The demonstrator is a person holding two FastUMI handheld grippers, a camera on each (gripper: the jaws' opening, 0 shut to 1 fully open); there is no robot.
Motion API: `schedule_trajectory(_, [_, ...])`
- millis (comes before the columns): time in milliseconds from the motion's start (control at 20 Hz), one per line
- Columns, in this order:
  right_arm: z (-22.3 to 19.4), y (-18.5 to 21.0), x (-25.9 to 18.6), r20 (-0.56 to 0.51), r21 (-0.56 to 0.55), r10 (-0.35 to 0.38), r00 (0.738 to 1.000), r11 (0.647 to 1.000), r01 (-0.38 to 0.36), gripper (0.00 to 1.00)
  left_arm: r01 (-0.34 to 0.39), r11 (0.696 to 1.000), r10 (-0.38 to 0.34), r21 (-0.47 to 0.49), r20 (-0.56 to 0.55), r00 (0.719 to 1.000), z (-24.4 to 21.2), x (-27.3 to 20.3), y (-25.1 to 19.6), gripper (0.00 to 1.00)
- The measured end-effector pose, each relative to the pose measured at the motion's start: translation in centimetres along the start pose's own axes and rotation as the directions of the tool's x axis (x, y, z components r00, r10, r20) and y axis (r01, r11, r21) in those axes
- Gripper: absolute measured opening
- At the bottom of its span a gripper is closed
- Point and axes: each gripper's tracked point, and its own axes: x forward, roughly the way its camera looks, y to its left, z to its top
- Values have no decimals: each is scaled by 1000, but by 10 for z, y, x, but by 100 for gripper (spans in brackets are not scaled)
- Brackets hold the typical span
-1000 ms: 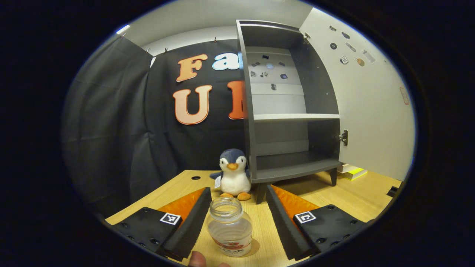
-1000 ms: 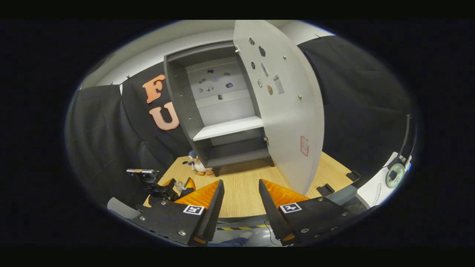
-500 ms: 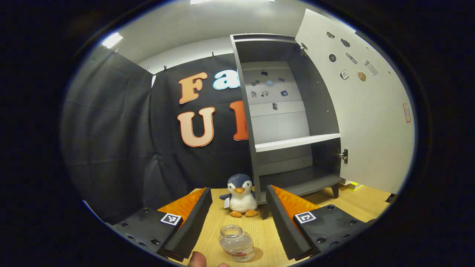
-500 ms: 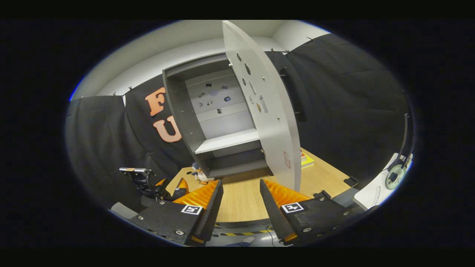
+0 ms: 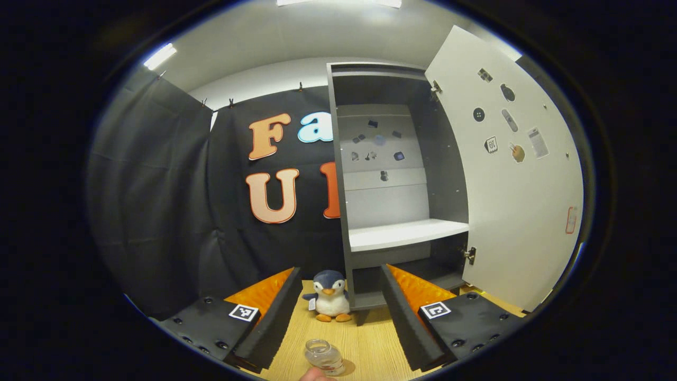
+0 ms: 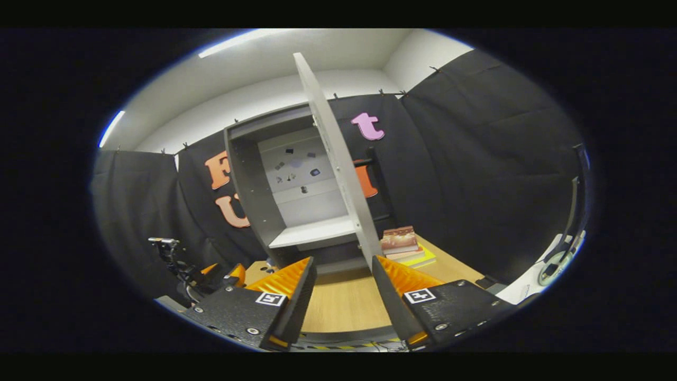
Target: Open the cabinet door with the right hand, grasp the bottle in the cabinet with the left hand and place it on the coaster, then close the cabinet door with the right hand.
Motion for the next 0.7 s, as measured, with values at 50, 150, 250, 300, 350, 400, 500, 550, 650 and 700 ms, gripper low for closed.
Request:
schedule_trajectory(50, [9, -6, -1, 13, -4, 4, 1000, 1000, -3, 67, 7, 1000, -7, -1, 1, 1000, 6, -4, -2, 95])
schedule_trajectory(150, [26, -20, 3, 36, -15, 0, 999, 1000, 0, 67, 15, 1000, -15, -11, -7, 1000, 14, -9, -6, 95])
schedule_trajectory(250, [38, -33, 12, 59, -26, -6, 998, 1000, 8, 67, 19, 1000, -19, -23, -17, 1000, 21, -12, -7, 95])
schedule_trajectory(300, [46, -38, 14, 67, -29, -1, 998, 1000, 3, 68, 13, 1000, -14, -25, -23, 1000, 23, -15, -5, 95])
schedule_trajectory(350, [51, -43, 17, 75, -34, -3, 997, 999, 5, 68, 9, 1000, -10, -28, -27, 1000, 27, -16, -3, 95])
schedule_trajectory(400, [55, -48, 21, 78, -43, -1, 997, 999, 4, 68, 3, 1000, -4, -26, -31, 1000, 29, -15, 0, 96])
schedule_trajectory(500, [56, -57, 30, 68, -61, 5, 998, 998, -1, 77, -3, 1000, 2, -24, -38, 999, 31, -16, 3, 95])
schedule_trajectory(550, [56, -60, 34, 67, -66, 4, 998, 998, 0, 69, -9, 1000, 8, -19, -42, 999, 32, -17, 7, 95])
schedule_trajectory(650, [53, -63, 44, 57, -79, 13, 998, 997, -9, 69, -17, 1000, 16, -15, -38, 999, 37, -20, 11, 96])
schedule_trajectory(700, [54, -65, 50, 53, -91, 19, 998, 996, -14, 69, -18, 1000, 17, -11, -38, 999, 38, -20, 14, 96])
